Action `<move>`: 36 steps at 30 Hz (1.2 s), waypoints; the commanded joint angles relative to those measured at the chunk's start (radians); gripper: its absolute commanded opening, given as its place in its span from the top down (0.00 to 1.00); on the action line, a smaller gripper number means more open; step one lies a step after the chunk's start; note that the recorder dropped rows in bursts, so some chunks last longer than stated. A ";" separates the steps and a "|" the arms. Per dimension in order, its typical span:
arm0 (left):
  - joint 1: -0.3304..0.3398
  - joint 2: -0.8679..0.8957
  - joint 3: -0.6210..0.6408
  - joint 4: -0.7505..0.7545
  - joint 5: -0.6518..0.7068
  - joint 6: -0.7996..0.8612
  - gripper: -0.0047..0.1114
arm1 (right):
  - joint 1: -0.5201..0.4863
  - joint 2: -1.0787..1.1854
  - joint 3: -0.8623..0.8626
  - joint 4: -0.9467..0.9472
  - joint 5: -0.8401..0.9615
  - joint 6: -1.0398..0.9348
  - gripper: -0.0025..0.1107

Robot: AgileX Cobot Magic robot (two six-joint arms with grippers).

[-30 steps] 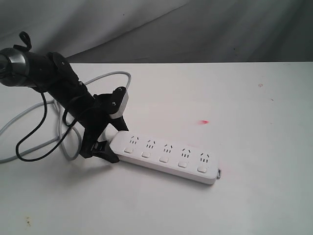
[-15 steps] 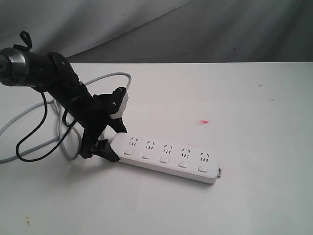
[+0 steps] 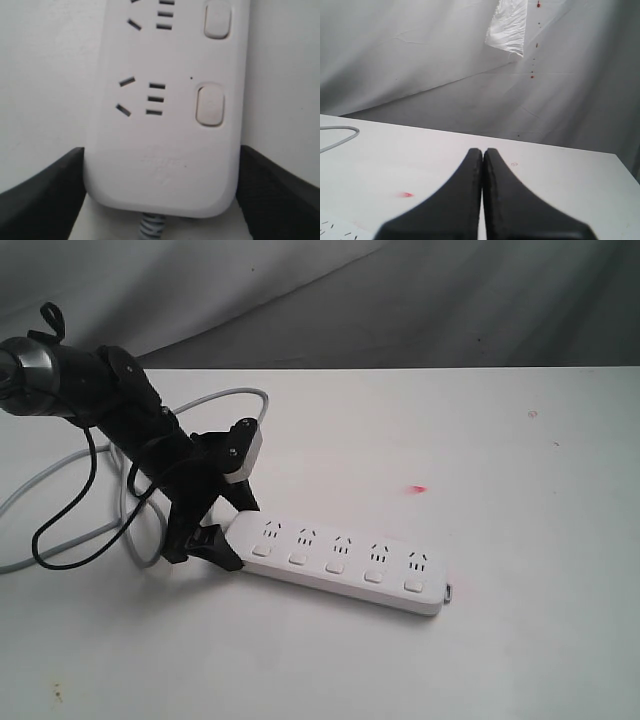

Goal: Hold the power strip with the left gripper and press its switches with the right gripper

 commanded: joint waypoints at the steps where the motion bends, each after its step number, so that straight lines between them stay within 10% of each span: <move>1: -0.004 -0.001 -0.001 0.024 0.001 -0.009 0.39 | -0.007 -0.005 0.003 0.003 -0.001 0.008 0.98; 36: -0.004 -0.001 -0.001 0.024 0.001 -0.007 0.39 | -0.007 -0.005 0.003 0.003 0.029 0.005 0.98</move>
